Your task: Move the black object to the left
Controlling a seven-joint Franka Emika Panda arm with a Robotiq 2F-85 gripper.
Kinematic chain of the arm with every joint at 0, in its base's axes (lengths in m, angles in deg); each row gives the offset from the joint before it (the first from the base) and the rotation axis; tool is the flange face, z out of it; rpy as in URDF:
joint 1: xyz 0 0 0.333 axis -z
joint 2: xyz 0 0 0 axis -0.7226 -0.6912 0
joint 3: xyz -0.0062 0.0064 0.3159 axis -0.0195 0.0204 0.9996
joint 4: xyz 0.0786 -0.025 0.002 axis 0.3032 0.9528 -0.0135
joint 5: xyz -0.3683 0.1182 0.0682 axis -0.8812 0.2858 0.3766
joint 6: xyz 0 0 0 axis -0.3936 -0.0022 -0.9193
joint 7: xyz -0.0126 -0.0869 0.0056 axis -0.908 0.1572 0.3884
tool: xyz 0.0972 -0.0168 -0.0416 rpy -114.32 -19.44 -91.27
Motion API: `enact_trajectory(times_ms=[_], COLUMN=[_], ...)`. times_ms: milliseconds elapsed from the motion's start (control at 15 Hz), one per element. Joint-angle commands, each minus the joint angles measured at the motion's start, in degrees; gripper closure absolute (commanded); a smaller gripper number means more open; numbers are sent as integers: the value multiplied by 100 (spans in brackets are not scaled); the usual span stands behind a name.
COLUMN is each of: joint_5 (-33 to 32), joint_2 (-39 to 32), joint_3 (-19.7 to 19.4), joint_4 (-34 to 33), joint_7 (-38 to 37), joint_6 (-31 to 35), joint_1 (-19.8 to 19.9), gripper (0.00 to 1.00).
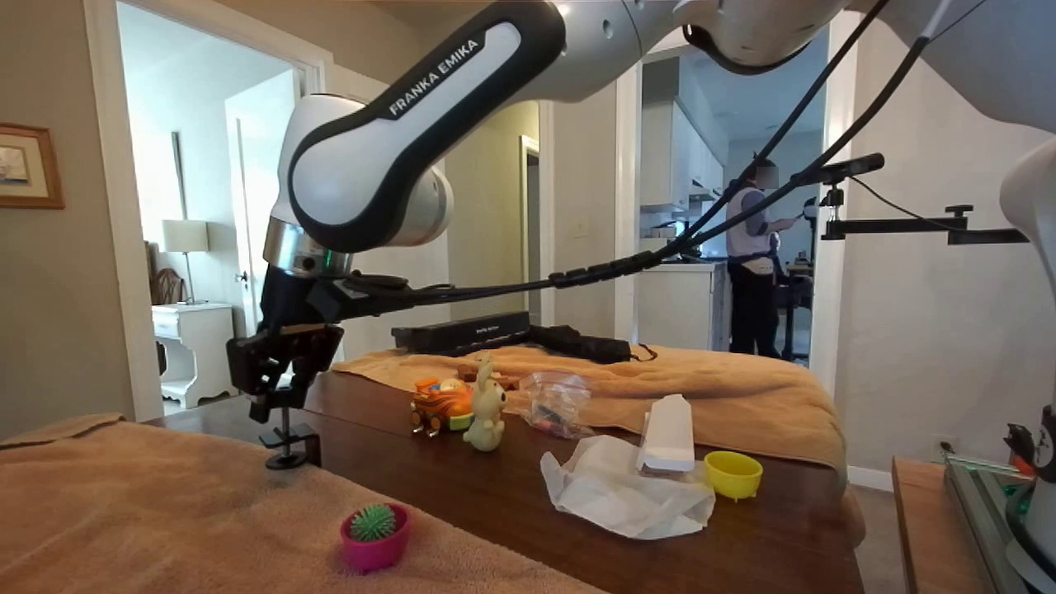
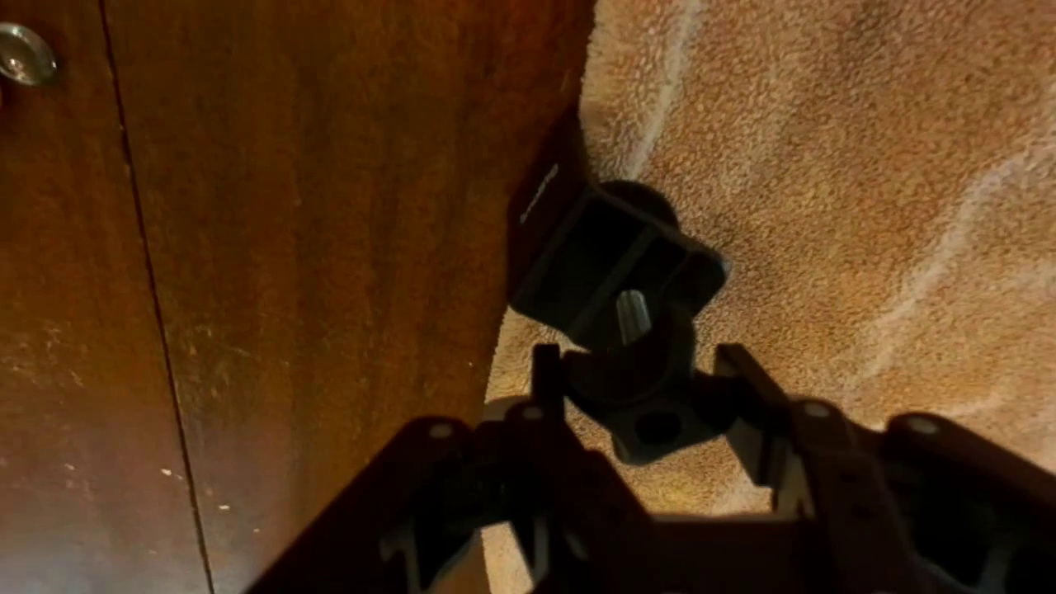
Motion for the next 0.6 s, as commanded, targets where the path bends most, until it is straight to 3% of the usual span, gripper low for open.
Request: enact_trajectory(times_ms=[0,467,533], joint_5=[91,273,237], joint_2=[115,278,347], joint_3=[-9,81,92], joint_4=[185,287,360], joint_7=[-779,-1627,-1626], joint_6=[-152,-376,-367], joint_1=[-65,-56,-64], gripper=[76,76,26])
